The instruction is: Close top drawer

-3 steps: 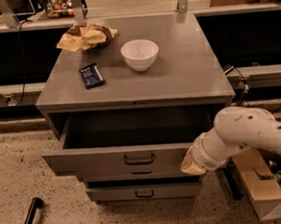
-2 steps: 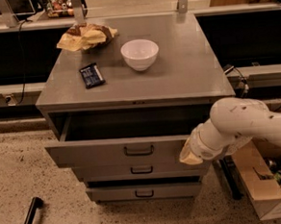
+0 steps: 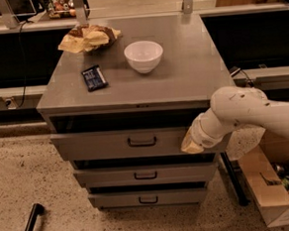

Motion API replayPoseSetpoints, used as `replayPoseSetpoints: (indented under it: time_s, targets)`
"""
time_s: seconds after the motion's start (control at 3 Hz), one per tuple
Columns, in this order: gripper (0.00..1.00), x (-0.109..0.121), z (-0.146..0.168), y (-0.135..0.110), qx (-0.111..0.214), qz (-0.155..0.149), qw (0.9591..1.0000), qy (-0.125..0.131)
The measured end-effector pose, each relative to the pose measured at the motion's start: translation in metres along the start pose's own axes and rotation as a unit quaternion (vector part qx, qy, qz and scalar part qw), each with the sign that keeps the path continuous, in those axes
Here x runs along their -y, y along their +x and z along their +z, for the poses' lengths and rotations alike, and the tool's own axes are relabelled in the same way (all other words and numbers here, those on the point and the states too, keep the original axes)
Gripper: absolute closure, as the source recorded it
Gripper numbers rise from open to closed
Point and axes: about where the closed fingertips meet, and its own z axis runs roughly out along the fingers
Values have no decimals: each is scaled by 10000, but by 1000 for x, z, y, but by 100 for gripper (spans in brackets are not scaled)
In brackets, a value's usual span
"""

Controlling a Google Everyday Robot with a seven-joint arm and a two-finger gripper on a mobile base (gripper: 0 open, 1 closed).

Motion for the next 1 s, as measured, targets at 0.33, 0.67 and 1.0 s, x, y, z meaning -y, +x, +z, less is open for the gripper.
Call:
replayPoseSetpoints:
  time_s: [0.33,0.67,1.0]
  targets:
    - [100,6,-5,-3,34,-98,9999,40]
    - [100,-13,-15,-9,106,-256,9996,29]
    - [100,-69,-18,-17,167,-503,9983,-257]
